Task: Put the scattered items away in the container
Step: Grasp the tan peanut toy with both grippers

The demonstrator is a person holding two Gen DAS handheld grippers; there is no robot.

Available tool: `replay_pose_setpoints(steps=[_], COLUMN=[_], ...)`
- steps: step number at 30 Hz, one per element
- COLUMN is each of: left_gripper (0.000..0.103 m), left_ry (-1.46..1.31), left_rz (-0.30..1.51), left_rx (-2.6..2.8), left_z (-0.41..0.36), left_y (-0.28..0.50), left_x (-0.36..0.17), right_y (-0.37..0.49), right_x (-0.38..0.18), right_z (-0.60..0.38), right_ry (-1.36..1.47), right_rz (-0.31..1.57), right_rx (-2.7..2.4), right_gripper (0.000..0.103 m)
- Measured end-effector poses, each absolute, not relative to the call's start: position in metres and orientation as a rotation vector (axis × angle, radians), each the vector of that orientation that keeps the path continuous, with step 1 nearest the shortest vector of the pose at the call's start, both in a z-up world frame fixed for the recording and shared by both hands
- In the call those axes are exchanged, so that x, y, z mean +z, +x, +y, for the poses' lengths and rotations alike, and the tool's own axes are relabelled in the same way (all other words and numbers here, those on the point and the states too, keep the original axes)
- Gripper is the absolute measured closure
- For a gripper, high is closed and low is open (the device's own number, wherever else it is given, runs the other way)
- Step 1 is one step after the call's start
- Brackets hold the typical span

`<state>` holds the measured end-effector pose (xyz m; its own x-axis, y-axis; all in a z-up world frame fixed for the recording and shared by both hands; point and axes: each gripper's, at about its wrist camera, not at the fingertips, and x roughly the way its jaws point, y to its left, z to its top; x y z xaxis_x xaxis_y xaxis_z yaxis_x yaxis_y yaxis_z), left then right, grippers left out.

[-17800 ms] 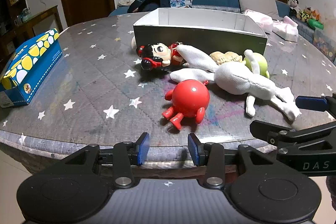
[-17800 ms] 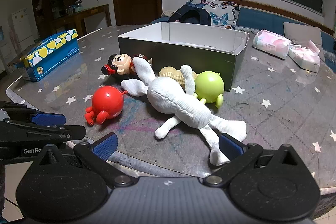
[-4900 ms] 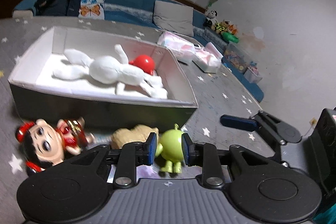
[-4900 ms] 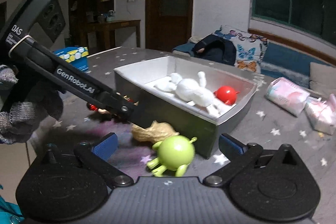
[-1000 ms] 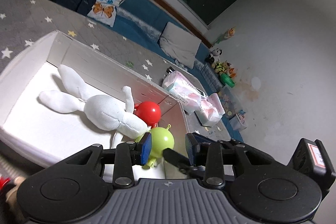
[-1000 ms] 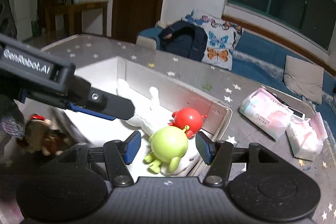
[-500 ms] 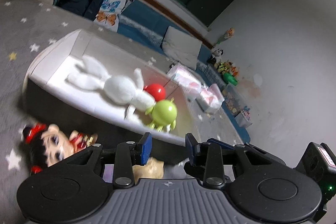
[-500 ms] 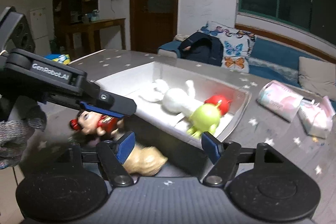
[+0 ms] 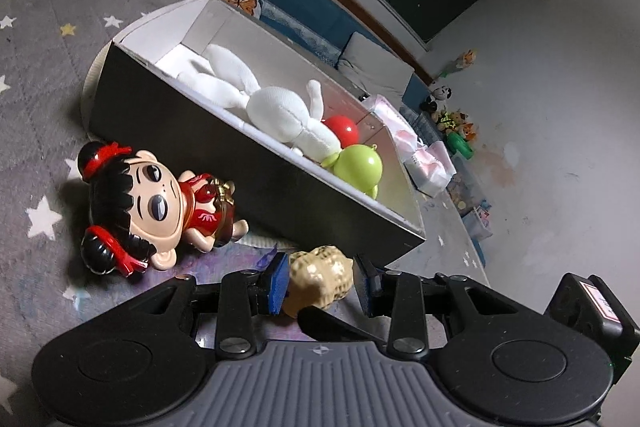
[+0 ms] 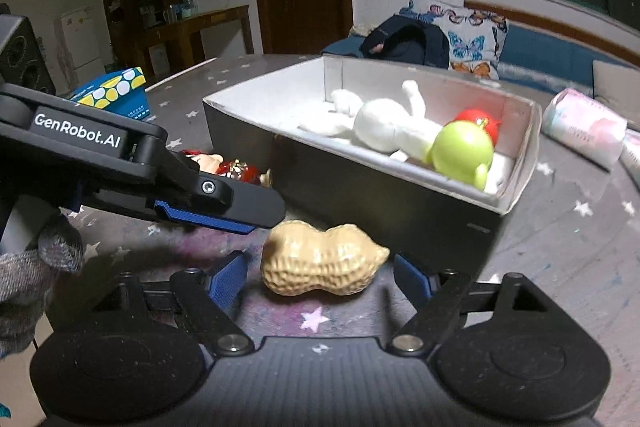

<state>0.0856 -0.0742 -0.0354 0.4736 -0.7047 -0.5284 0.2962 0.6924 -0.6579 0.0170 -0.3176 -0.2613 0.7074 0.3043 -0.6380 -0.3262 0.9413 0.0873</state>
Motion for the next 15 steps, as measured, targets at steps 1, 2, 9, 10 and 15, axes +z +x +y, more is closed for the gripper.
replay_pose_setpoints(steps=[1,2,9,10,15], left_gripper=[0.066,0.066,0.066,0.066,0.066], left_ry=[-0.530,-0.531,-0.529,-0.526,-0.520], left_rz=[0.880,0.880,0.916,0.921,0.947], left_rx=[-0.650,-0.652,-0.643,-0.644,-0.643], left_z=[-0.074,-0.075,-0.077,-0.077,-0.078], left_y=[0.087,0.088,0.097,0.098,0.101], left_x=[-0.036,-0.037,-0.045,-0.046,-0.050], right_y=[0.018,0.020,0.032,0.033,0.034], right_x=[-0.263,-0.265,-0.273,-0.274,-0.274], right_z=[-0.317,-0.316,-0.314,-0.315,-0.314], right_ry=[-0.027,-0.019,0.011,0.012,0.006], right_rz=[0.706,0.710,0.732,0.735,0.737], right_rx=[0.350,0.349,0.331,0.330,0.327], right_gripper=[0.021,0.021,0.027,0.029,0.033])
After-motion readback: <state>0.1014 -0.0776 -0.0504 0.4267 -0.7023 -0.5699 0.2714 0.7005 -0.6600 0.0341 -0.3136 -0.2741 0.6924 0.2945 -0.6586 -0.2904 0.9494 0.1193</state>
